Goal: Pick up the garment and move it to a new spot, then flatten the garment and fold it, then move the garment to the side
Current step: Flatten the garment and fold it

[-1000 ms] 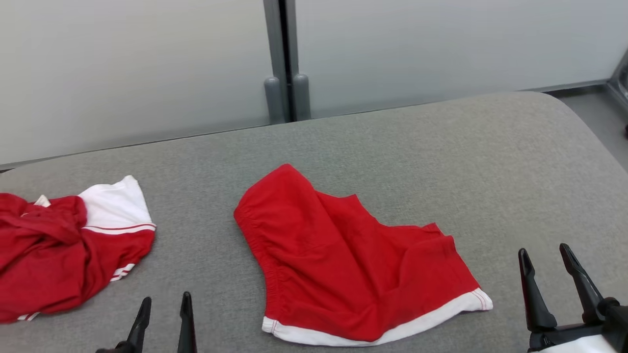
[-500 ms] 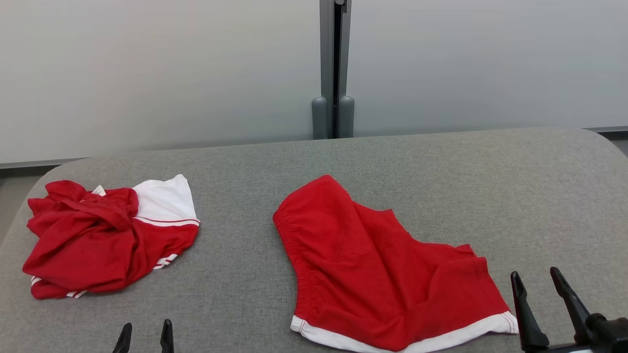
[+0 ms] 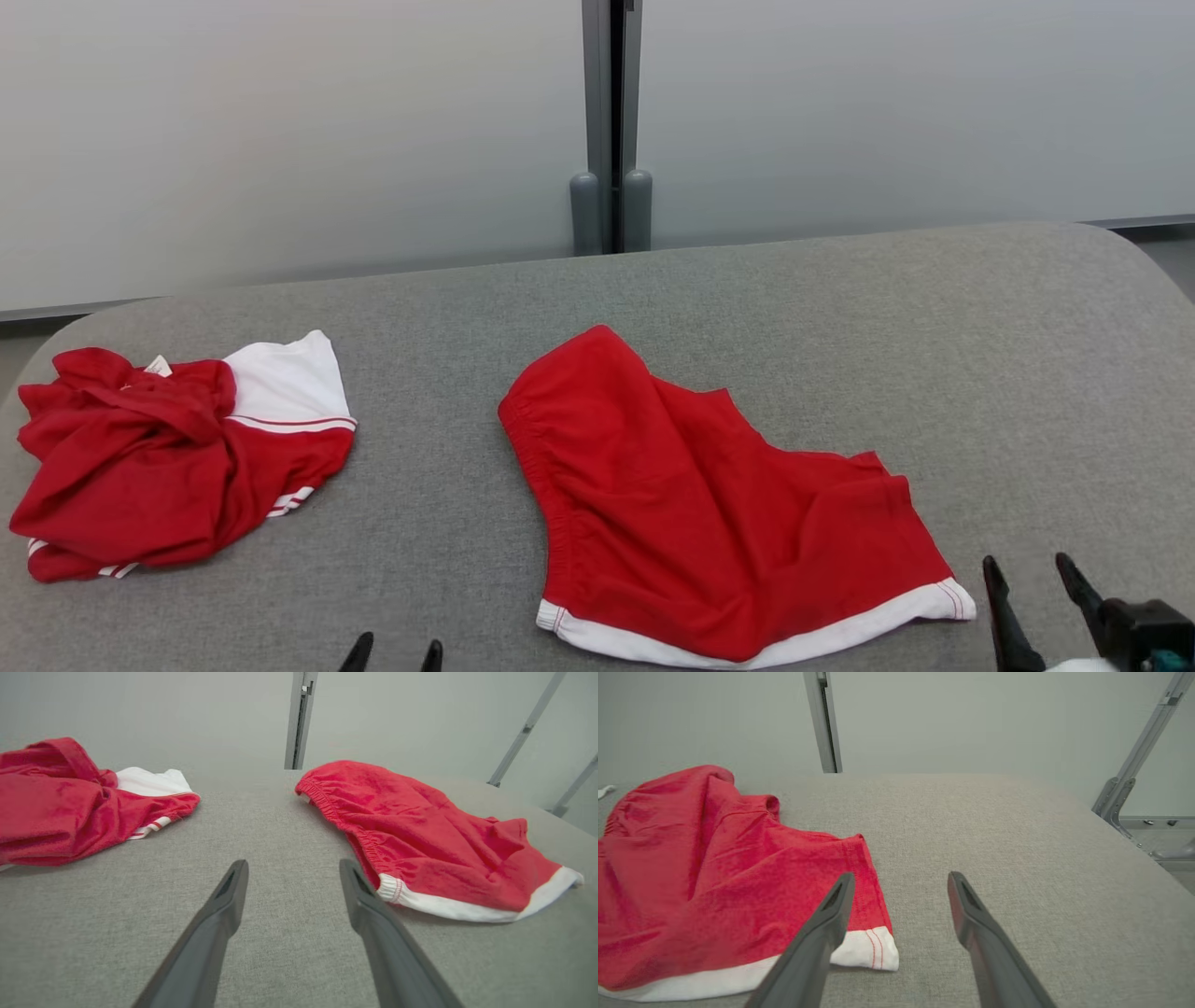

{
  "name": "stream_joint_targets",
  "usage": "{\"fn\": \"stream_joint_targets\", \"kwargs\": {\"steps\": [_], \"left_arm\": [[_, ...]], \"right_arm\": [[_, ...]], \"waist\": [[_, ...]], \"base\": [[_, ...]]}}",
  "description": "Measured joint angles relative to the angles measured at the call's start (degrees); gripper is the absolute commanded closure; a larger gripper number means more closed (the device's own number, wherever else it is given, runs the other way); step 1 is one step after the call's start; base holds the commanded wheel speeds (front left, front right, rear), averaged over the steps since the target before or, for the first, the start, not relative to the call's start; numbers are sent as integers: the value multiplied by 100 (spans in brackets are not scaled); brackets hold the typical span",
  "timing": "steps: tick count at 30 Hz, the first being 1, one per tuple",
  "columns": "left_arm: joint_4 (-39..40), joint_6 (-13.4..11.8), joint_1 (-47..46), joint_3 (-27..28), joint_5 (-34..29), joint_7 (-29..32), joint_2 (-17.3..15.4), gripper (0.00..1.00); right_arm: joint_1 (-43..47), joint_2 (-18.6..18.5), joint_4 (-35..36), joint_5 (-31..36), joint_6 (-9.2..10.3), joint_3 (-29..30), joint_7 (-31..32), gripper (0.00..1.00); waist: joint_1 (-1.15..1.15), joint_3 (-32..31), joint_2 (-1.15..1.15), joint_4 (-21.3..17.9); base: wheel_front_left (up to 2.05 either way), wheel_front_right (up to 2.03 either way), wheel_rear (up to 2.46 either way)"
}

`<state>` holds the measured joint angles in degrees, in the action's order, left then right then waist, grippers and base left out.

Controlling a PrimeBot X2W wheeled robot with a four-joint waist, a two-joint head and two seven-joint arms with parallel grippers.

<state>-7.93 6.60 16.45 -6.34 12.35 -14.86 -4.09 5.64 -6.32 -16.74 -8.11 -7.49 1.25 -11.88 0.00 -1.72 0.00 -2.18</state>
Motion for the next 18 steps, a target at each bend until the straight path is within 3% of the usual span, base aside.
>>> {"fn": "stream_joint_targets", "kwargs": {"steps": [8, 18], "left_arm": [[-304, 83, -510, -969, 247, 627, -338, 0], [-543, 83, -1271, -1816, 822, 992, -759, 0]], "right_arm": [[-442, -22, -635, 21, 0, 42, 987, 0], [-861, 182, -1000, 101, 0, -47, 1285, 0]], "waist": [[0, 238, 0, -132], [0, 698, 0, -93]], "base": [[0, 0, 0], [0, 0, 0]]}}
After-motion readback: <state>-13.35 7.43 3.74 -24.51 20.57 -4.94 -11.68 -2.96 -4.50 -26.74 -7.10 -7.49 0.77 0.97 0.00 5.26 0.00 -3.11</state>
